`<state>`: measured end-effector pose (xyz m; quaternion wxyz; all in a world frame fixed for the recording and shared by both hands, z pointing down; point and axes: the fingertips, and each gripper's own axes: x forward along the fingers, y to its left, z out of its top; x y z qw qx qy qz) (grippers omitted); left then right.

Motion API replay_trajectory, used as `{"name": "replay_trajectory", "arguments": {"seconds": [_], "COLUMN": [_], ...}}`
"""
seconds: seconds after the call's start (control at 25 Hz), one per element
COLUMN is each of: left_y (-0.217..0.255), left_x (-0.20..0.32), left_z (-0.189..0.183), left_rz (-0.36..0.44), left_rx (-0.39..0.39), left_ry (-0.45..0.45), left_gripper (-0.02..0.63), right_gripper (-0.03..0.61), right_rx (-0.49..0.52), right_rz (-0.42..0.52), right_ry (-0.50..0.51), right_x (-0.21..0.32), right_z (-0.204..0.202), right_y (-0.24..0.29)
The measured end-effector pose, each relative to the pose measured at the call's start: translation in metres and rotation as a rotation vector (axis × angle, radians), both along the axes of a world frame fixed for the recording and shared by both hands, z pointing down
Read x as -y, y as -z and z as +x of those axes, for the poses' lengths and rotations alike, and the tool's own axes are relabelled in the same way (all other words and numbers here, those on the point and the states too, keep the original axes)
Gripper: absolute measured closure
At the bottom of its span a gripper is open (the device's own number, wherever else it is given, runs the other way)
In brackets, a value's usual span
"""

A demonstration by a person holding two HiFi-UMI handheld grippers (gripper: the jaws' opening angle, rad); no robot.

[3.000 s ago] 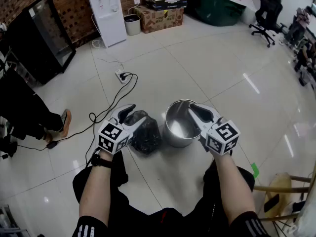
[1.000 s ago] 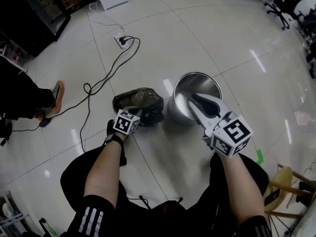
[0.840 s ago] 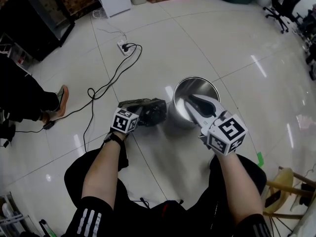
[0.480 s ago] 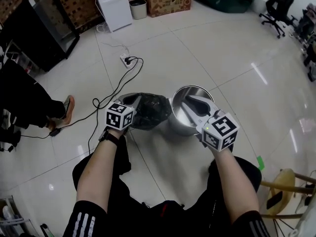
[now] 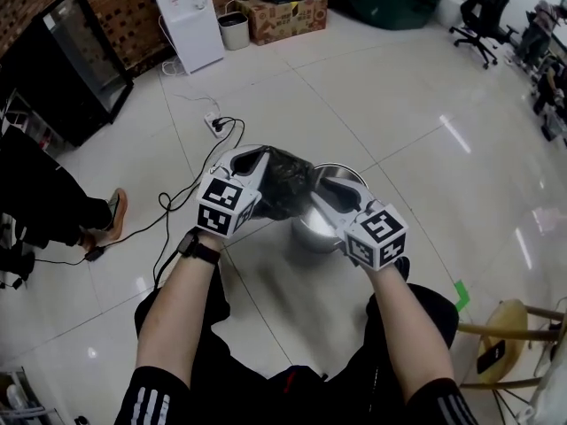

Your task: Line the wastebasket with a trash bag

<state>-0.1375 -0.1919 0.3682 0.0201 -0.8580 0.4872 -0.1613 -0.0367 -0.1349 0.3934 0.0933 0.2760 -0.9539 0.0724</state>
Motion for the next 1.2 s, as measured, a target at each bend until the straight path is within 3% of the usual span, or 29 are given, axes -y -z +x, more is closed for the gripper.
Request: {"name": "replay_trajectory", "arguments": {"seconds": [0.16, 0.28, 0.52, 0.76, 1.04, 1.2], "left_y": [0.005, -0.006, -0.071, -0.139, -0.177, -0.184], "left_x": [0.004, 0.009, 0.005, -0.01, -0.041, -0.056], "left_z": [0.04, 0.071, 0.132, 0.165, 0.208, 0.224], "left_rz": [0.089, 0.091, -0.031, -0.195, -0.29, -0.3], "left_rx": [0.128, 0.177, 0.169, 0.112, 0.121, 0.153], "left_ry": [-0.042, -0.081, -0.185, -0.241, -0.374, -0.448], "left_gripper": [0.613, 0.613, 0.613, 0.606, 0.537, 0.485], "right_gripper": [0.443, 0.443, 0.443, 0.443, 0.438, 0.4], "right_rx": [0.048, 0.065, 0.069, 0.093, 0.093, -0.036], "right_rz": [-0.015, -0.029, -0.077, -0.129, -0.198, -0.233], "right_ry": [-0.073, -0.126, -0.186, -0.231, -0.166, -0.02], "right_x": [0.016, 0.027, 0.034, 0.042, 0.06, 0.063], "right_z": [0.03, 0.05, 0.08, 0.109, 0.118, 0.084], "right_y": [0.01, 0.01, -0.007, -0.022, -0.031, -0.055]}}
